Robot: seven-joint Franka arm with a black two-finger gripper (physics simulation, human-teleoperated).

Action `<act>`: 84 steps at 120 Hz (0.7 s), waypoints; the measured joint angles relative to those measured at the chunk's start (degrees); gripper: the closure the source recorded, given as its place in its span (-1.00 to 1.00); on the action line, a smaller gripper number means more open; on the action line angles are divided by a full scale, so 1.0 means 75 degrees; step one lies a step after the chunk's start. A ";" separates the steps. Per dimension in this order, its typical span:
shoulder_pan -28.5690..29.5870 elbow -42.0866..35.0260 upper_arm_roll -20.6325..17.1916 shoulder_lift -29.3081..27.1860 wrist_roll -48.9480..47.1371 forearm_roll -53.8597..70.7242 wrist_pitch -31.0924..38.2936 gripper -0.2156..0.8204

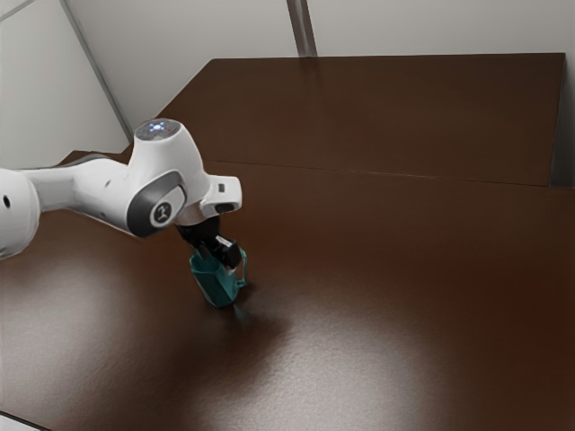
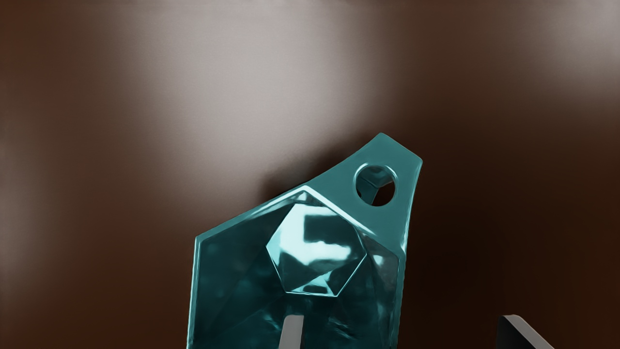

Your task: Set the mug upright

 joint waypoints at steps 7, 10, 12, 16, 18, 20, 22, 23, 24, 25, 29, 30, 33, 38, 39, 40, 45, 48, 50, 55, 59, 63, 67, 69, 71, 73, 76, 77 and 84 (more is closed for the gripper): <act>-0.0050 0.0026 0.0001 -0.0218 -0.0014 -0.0014 -0.0050 -0.31; -0.0062 0.0061 0.0001 -0.0271 -0.0020 -0.0030 -0.0099 -0.34; -0.0064 0.0107 0.0001 -0.0294 -0.0024 -0.0070 -0.0146 -0.35; -0.0065 0.0254 0.0001 -0.0305 -0.0033 -0.0157 -0.0270 -0.38; -0.0062 0.0349 -0.0001 -0.0298 -0.0039 -0.0197 -0.0343 -0.40; -0.0058 0.0444 0.0000 -0.0287 -0.0044 -0.0244 -0.0420 -0.41; -0.0050 0.0531 0.0000 -0.0273 -0.0054 -0.0307 -0.0505 -0.42; -0.0044 0.0567 0.0000 -0.0267 -0.0059 -0.0336 -0.0547 -0.42; -0.0038 0.0602 0.0000 -0.0261 -0.0065 -0.0364 -0.0591 -0.43; -0.0031 0.0639 0.0000 -0.0252 -0.0071 -0.0391 -0.0636 -0.43; -0.0011 0.0834 0.0001 -0.0189 -0.0104 -0.0479 -0.0838 -0.45; -0.0008 0.0903 0.0001 -0.0163 -0.0114 -0.0499 -0.0896 -0.46; -0.0001 0.1097 0.0001 -0.0097 -0.0148 -0.0549 -0.1067 -0.47; 0.0021 0.1361 0.0001 -0.0008 -0.0203 -0.0615 -0.1327 -0.48; 0.0025 0.1410 0.0001 0.0012 -0.0214 -0.0625 -0.1378 -0.49; 0.0028 0.1464 0.0001 0.0032 -0.0224 -0.0635 -0.1431 -0.49; 0.0043 0.1850 0.0001 0.0187 -0.0273 -0.0676 -0.1736 -0.50; 0.0050 0.2098 0.0001 0.0288 -0.0301 -0.0695 -0.1925 -0.51; 0.0054 0.2268 0.0003 0.0353 -0.0319 -0.0706 -0.2054 -0.51; 0.0074 0.2676 0.0008 0.0497 -0.0361 -0.0728 -0.2377 -0.52; 0.0105 0.2985 0.0010 0.0596 -0.0394 -0.0740 -0.2633 -0.52; 0.0141 0.3273 0.0011 0.0689 -0.0425 -0.0749 -0.2876 -0.53; 0.0174 0.3541 0.0012 0.0778 -0.0455 -0.0756 -0.3110 -0.53; 0.0189 0.3670 0.0012 0.0822 -0.0469 -0.0759 -0.3223 -0.54; 0.0203 0.3798 0.0012 0.0869 -0.0483 -0.0762 -0.3332 -0.54; 0.0217 0.3914 0.0012 0.0910 -0.0497 -0.0764 -0.3435 -0.54; 0.0231 0.4099 0.0017 0.0981 -0.0517 -0.0765 -0.3593 -0.54; 0.0235 0.4160 0.0018 0.1002 -0.0523 -0.0765 -0.3645 -0.54; 0.0271 0.4594 0.0022 0.1148 -0.0565 -0.0766 -0.3994 -0.55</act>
